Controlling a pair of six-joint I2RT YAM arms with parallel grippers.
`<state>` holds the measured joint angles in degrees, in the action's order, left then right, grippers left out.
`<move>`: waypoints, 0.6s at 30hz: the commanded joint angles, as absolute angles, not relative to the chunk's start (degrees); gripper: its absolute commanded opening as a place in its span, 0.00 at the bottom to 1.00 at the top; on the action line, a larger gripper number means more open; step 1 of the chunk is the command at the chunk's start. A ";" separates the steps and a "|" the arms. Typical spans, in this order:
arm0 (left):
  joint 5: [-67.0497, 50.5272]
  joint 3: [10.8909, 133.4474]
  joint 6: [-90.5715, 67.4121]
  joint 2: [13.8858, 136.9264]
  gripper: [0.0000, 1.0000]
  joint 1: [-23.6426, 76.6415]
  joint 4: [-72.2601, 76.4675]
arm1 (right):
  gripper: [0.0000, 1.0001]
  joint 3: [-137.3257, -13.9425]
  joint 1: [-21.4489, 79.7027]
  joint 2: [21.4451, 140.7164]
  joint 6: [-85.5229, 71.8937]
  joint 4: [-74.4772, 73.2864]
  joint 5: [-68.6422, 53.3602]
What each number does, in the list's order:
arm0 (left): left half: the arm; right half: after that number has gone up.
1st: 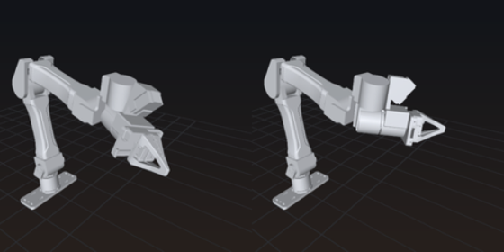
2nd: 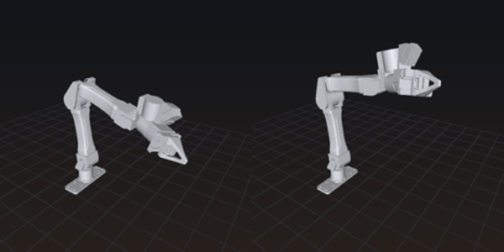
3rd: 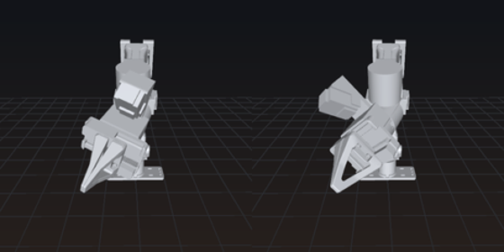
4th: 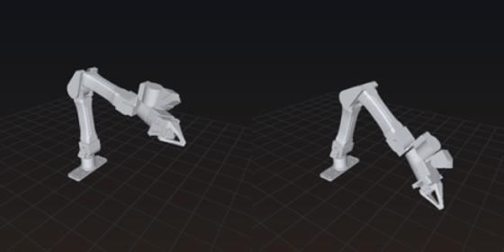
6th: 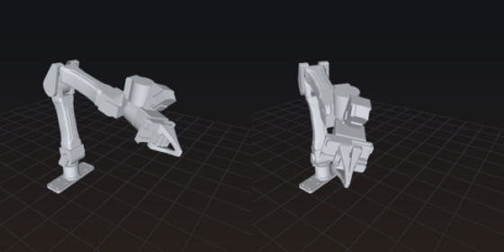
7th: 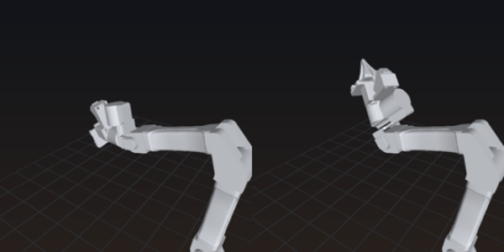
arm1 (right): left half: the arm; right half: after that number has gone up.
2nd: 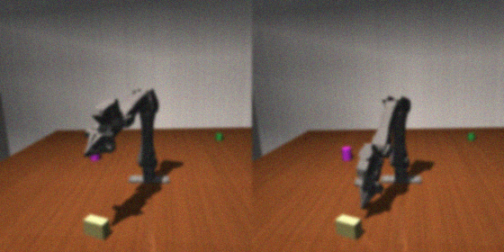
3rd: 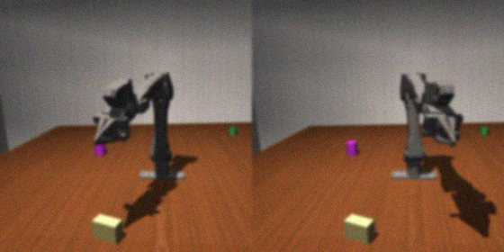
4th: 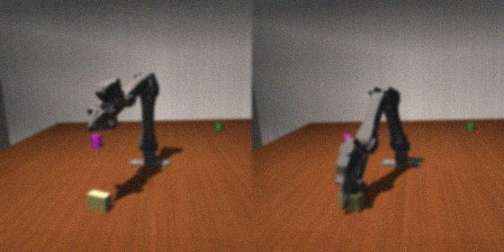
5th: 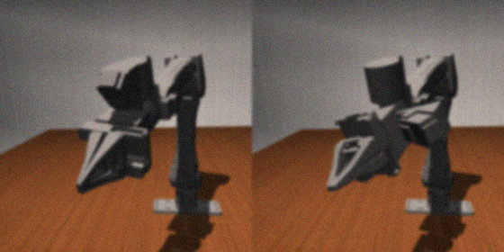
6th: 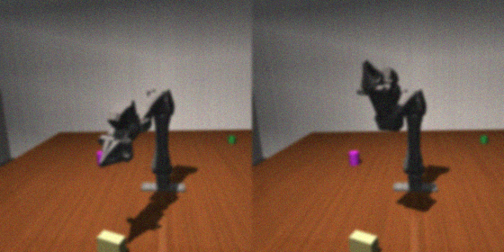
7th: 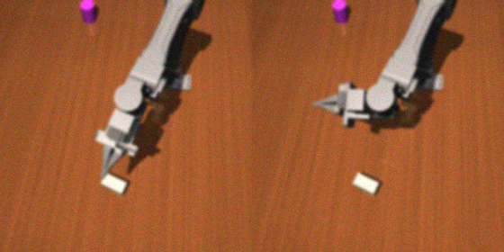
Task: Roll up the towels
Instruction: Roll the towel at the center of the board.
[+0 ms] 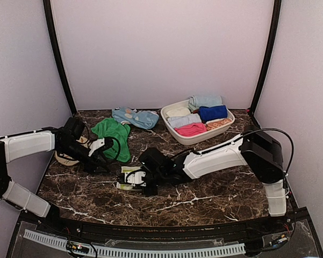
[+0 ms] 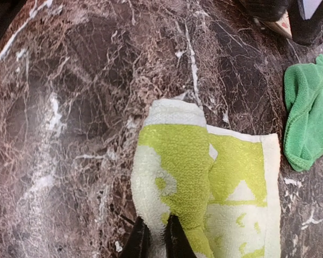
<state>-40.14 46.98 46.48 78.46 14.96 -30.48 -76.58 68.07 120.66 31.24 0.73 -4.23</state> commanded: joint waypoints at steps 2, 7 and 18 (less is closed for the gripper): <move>-41.20 45.19 53.03 76.03 0.45 15.37 -31.98 | 0.02 -84.99 63.79 127.50 19.29 -17.41 -22.07; -41.76 45.85 55.16 76.59 0.42 16.57 -34.72 | 0.00 -97.32 59.00 134.23 9.89 -28.25 -34.25; -33.71 43.25 55.26 76.35 0.47 27.25 -28.02 | 0.00 -92.65 52.89 137.94 -18.71 -17.10 -56.77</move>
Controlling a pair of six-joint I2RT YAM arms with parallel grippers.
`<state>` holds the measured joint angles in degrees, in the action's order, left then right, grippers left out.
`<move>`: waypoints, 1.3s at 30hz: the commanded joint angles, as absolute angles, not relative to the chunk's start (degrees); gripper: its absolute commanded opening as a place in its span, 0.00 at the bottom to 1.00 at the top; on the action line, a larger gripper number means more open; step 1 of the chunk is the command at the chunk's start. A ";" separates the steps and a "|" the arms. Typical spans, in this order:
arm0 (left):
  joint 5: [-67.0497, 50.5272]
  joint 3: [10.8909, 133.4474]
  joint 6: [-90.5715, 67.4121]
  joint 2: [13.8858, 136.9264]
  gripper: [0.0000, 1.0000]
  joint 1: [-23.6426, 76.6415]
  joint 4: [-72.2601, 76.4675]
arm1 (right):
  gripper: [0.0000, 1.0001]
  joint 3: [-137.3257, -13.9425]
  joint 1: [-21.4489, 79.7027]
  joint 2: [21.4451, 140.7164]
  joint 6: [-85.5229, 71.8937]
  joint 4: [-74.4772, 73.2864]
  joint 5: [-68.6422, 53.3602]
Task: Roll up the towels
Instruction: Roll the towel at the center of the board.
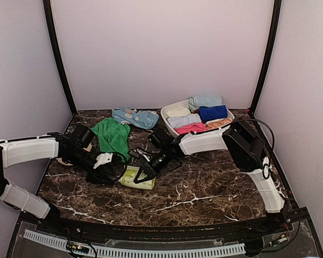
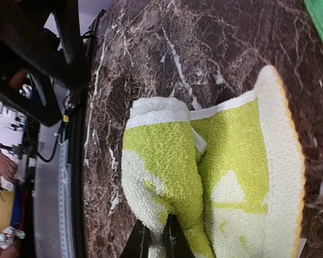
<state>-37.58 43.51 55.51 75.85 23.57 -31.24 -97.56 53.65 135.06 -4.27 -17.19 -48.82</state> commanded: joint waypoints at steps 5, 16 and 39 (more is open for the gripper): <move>-28.34 49.02 55.18 82.26 0.47 34.03 -27.03 | 0.00 -93.77 52.10 140.13 -25.11 -17.36 -58.37; -24.28 54.43 54.14 94.14 0.29 39.90 -25.32 | 0.01 -89.50 50.35 139.19 -33.53 -8.33 -56.82; -34.56 65.21 47.65 111.92 0.12 35.60 -40.34 | 0.53 -62.92 42.99 103.79 -16.28 -9.18 -16.75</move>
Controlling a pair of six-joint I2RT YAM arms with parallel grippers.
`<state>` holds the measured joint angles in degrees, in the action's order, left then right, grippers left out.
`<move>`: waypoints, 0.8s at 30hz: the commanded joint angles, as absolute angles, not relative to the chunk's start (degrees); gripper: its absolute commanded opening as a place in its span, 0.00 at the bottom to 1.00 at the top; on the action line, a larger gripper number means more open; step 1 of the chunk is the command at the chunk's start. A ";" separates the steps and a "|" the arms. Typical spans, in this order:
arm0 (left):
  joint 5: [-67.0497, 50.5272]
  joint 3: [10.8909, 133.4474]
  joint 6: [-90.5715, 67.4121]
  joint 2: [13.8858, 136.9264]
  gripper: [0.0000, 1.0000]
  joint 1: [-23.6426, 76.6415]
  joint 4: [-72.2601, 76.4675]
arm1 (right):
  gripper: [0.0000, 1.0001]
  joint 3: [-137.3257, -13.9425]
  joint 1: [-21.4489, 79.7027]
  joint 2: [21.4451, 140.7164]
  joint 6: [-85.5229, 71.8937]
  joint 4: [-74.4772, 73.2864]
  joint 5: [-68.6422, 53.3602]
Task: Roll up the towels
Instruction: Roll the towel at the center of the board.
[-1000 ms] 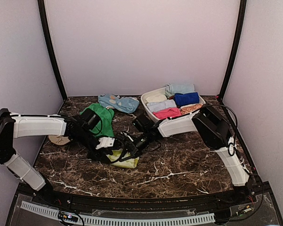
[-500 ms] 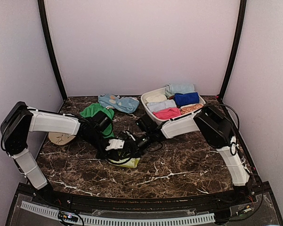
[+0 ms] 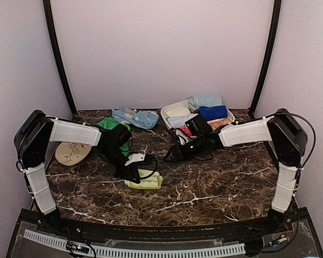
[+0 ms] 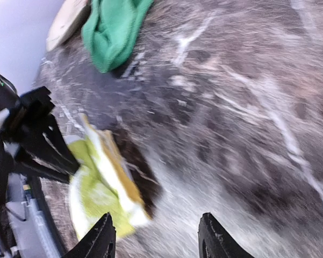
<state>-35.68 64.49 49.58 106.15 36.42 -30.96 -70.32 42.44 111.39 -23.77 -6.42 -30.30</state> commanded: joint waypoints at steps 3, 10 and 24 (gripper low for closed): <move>-36.32 69.31 46.88 115.16 0.12 32.81 -44.01 | 0.55 -54.57 46.95 95.54 -7.13 -3.23 -8.42; -35.73 73.79 44.62 119.69 0.12 32.16 -46.86 | 1.00 -46.70 64.14 88.75 17.59 8.10 10.83; -33.56 80.23 43.50 125.67 0.11 31.94 -52.50 | 0.92 -62.39 74.93 113.39 46.09 18.59 26.48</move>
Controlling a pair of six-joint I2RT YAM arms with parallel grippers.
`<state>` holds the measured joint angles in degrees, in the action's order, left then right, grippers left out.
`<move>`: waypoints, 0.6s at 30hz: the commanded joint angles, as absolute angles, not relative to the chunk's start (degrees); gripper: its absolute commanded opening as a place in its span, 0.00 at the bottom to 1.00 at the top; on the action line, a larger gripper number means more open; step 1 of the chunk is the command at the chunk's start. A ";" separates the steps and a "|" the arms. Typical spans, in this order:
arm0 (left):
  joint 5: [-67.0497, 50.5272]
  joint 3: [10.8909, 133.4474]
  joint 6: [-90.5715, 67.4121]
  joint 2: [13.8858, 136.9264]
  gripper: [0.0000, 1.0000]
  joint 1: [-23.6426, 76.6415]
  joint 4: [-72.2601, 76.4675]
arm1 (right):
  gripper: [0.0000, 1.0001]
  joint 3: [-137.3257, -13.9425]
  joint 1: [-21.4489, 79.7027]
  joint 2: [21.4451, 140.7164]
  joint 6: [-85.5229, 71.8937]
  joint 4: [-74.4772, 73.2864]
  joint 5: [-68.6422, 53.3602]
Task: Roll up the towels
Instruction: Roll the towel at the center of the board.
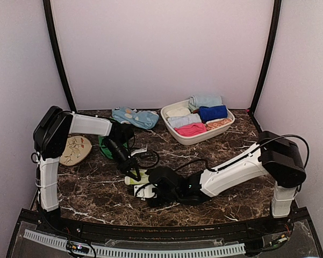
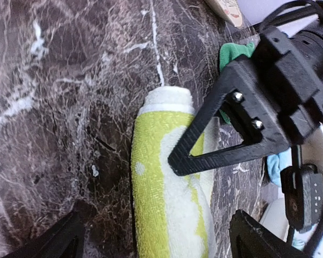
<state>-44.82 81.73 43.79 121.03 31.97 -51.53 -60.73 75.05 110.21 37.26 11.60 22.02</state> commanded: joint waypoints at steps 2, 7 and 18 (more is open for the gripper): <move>-33.42 80.33 43.99 125.76 0.11 31.84 -52.79 | 0.88 -62.89 74.49 115.18 46.88 19.33 26.30; -34.03 80.90 44.48 125.69 0.12 31.62 -52.93 | 0.49 -64.99 71.88 117.95 43.69 16.88 22.31; -37.98 72.11 42.65 110.00 0.42 22.32 -40.44 | 0.00 -69.35 65.88 116.06 27.56 0.00 3.78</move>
<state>-44.60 77.25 42.44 117.62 27.44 -46.52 -67.79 68.29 117.23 35.22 9.58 12.64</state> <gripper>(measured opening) 0.385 0.106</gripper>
